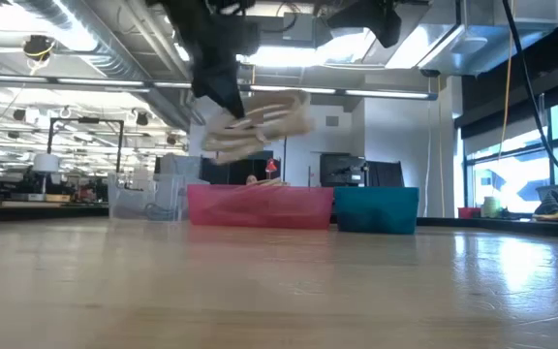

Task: Pick & Place USB Port
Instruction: Put the light brown HDMI cable into the pink bin

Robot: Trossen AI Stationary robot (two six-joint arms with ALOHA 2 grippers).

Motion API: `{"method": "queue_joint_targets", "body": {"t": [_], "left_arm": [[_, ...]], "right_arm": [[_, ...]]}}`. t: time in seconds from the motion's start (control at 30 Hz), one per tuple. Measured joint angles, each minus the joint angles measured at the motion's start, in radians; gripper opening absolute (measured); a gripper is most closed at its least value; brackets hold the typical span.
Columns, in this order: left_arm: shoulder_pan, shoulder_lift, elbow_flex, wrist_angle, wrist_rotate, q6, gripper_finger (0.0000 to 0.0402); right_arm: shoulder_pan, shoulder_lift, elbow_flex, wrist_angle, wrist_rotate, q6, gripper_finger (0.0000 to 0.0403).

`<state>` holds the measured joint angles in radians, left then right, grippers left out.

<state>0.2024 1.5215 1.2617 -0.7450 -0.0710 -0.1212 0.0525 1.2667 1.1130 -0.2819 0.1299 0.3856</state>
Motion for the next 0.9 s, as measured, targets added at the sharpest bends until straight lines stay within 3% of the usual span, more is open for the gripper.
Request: {"method": "queue_joint_targets", "body": {"t": [0.37, 0.6, 0.9], "left_arm": [[0.392, 0.106, 0.129, 0.071, 0.007, 0.226, 0.0010], [0.481, 0.253, 0.199, 0.038, 0.115, 0.258, 0.0010], [0.519, 0.392, 0.201, 0.040, 0.126, 0.267, 0.0010]], "right_arm": [[0.000, 0.000, 0.000, 0.006, 0.000, 0.007, 0.0223], [0.000, 0.000, 0.000, 0.001, 0.000, 0.050, 0.0223], [0.000, 0.000, 0.000, 0.001, 0.000, 0.056, 0.0223]]}}
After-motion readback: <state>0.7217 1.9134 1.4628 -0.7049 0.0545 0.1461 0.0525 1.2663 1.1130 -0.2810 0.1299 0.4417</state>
